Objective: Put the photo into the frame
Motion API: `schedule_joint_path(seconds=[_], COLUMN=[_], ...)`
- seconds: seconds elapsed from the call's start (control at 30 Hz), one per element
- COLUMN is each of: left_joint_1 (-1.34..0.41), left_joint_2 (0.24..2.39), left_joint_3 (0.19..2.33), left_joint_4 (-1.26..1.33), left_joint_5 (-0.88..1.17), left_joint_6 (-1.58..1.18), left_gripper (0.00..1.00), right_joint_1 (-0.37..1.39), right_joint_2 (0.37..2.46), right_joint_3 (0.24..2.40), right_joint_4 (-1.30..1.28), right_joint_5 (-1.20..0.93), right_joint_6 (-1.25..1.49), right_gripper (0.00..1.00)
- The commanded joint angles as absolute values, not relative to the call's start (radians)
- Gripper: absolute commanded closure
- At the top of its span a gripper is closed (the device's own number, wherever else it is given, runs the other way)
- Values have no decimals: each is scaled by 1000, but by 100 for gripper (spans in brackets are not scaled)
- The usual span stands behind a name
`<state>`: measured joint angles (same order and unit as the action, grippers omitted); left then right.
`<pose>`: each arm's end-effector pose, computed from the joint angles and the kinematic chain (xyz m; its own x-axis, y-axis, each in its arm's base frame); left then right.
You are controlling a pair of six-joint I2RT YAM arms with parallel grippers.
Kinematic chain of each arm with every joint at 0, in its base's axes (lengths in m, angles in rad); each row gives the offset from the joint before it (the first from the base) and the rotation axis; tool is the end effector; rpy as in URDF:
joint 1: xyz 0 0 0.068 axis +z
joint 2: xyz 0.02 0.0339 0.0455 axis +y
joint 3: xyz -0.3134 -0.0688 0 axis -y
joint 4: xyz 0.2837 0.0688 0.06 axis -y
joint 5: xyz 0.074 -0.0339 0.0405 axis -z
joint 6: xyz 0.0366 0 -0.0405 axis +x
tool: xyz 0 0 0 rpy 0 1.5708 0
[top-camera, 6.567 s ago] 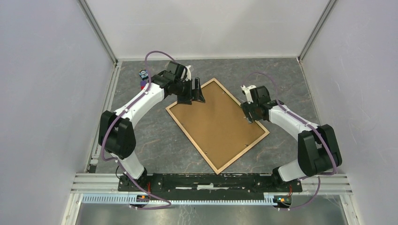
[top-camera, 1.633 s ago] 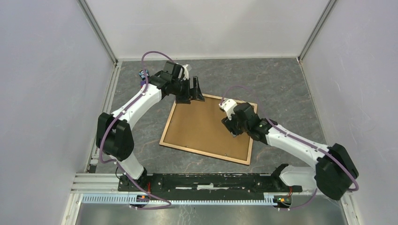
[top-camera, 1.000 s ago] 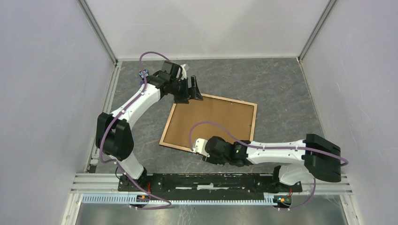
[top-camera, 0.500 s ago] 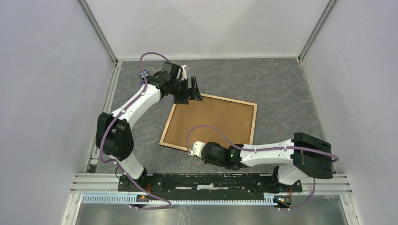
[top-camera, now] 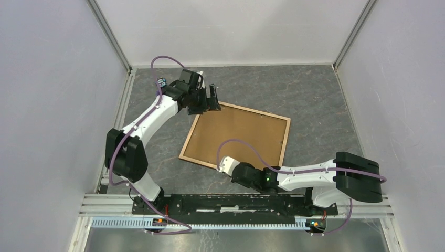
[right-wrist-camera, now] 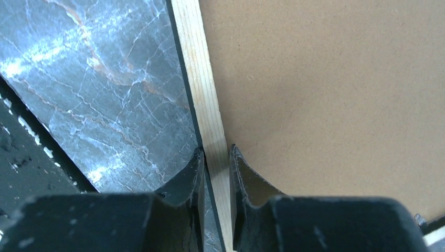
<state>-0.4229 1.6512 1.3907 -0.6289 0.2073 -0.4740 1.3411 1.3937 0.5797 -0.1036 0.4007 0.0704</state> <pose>0.3652 -0.1726 0.3255 -0.8675 -0.0994 -0.4875 0.1392 0.8922 -0.4297 0.0751 0.2583 0.1714 -0.2396 -0.7404 -0.6280 -0.8278 0.4938 -0.2663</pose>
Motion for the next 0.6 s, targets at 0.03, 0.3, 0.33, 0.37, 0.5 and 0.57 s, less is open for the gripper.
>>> schedule_joint_path(seconds=[0.03, 0.3, 0.33, 0.37, 0.5, 0.57], left_joint_1=[-425, -424, -425, -429, -513, -588], left_joint_2=[1527, 1194, 1164, 1136, 1076, 1085], left_joint_3=[1401, 966, 894, 839, 675, 642], left_joint_4=[-635, -365, -303, -259, -79, 10], left_joint_5=[119, 203, 230, 251, 268, 252], left_joint_6=[-530, -865, -924, -978, -1109, -1127], left_gripper=[2, 1, 0, 0, 0, 0], right_joint_1=[1333, 1274, 1268, 1259, 1233, 1228], right_joint_2=[1334, 1275, 1266, 1262, 1249, 1245], right_joint_3=[567, 554, 555, 558, 589, 604], right_joint_4=[40, 98, 103, 107, 92, 85], right_joint_5=[566, 597, 591, 580, 555, 554], right_joint_6=[169, 194, 200, 205, 218, 224], right_gripper=[100, 100, 100, 100, 100, 100])
